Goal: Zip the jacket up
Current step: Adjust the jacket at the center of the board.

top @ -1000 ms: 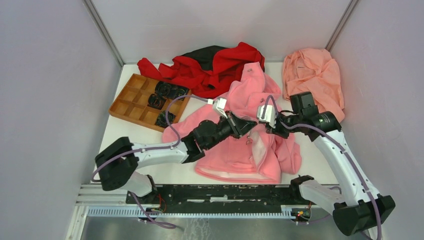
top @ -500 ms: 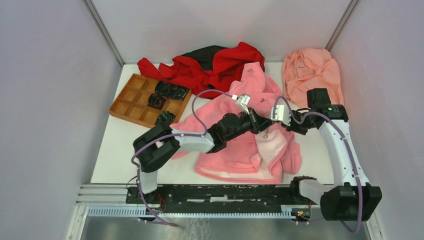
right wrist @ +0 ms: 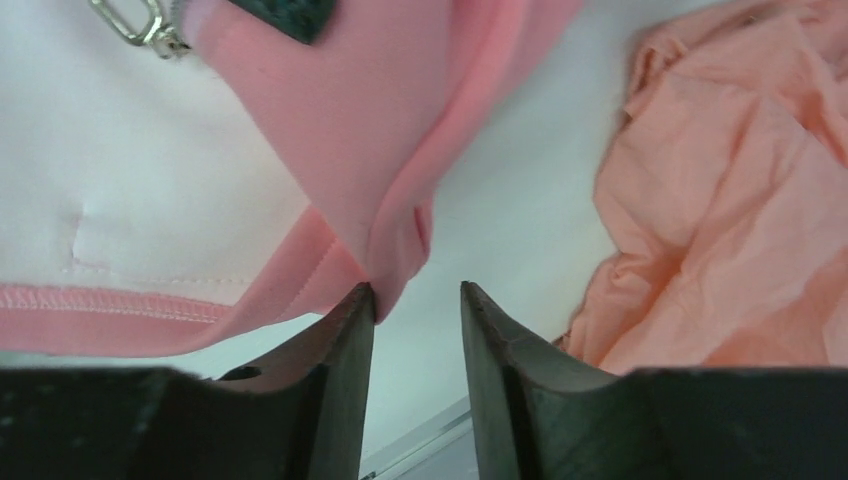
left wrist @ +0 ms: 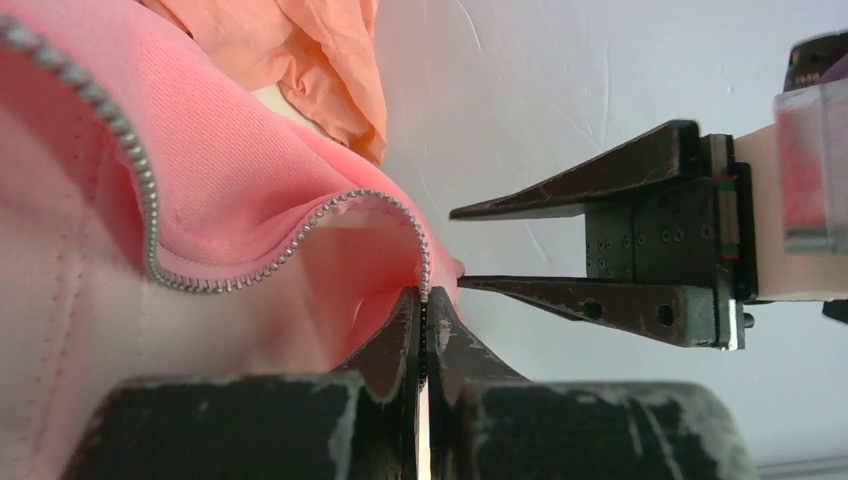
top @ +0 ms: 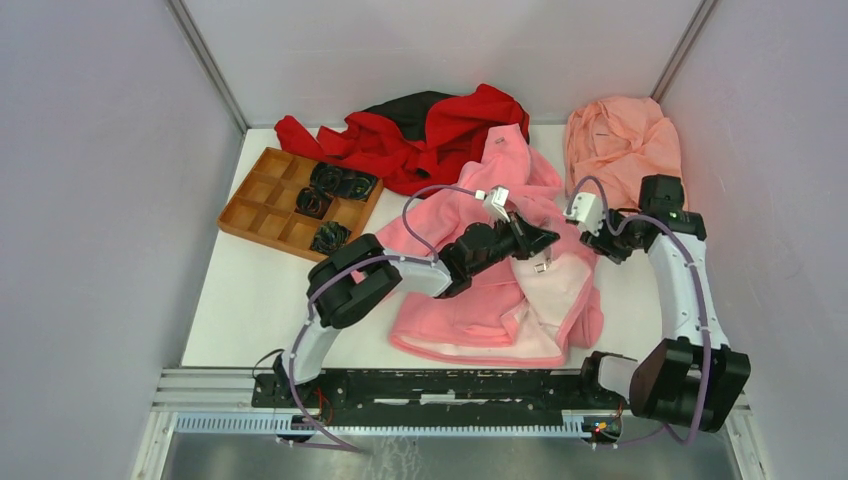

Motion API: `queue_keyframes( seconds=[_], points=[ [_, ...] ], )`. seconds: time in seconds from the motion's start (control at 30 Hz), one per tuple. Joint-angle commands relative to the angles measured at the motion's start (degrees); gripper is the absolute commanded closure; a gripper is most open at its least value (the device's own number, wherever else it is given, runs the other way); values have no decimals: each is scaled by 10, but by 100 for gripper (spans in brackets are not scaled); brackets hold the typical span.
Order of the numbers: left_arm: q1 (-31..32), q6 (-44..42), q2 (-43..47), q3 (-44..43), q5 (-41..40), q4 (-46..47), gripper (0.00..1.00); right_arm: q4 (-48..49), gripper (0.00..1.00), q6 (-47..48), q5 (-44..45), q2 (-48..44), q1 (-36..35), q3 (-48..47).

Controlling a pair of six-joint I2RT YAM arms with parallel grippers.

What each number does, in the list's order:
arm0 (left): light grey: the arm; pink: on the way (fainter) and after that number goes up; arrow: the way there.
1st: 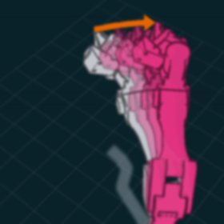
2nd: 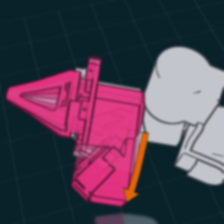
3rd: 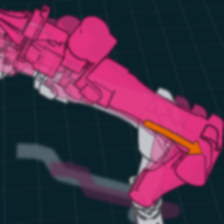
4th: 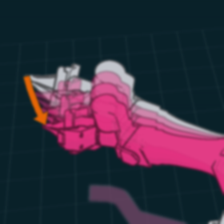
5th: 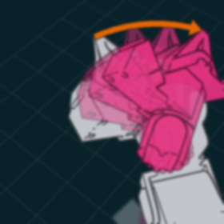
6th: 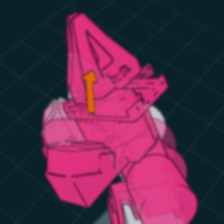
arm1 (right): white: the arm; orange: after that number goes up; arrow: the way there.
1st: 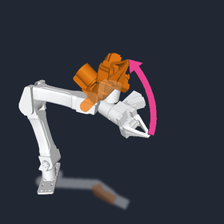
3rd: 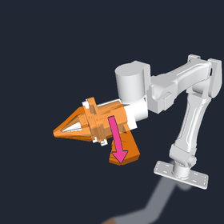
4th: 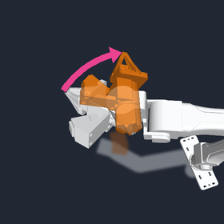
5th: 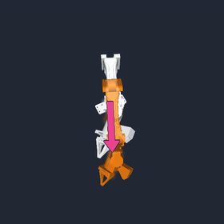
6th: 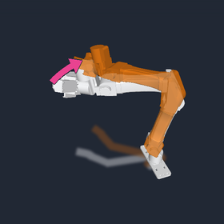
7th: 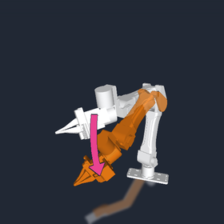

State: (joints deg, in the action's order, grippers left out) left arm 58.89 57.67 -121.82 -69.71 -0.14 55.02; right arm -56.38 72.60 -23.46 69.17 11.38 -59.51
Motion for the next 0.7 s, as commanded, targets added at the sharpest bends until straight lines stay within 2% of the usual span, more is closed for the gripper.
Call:
queue_keyframes(
  seconds=[0.0,0.13,0.23,0.53,0.67],
  points=[
    [-15,69,-21,-34,-28,32,98,61,52,-46,-22,-31,53,-25],
    [-19,113,-34,-47,-25,35,98,-75,49,28,-138,-40,83,-86],
    [-21,142,-38,-51,-20,45,98,-154,45,83,-191,-49,83,-93],
    [-23,208,-29,-44,-6,86,98,-152,34,72,-207,-75,87,-51],
    [-22,233,-22,-36,-6,107,98,-86,30,30,-195,-82,87,8]
  ],
)
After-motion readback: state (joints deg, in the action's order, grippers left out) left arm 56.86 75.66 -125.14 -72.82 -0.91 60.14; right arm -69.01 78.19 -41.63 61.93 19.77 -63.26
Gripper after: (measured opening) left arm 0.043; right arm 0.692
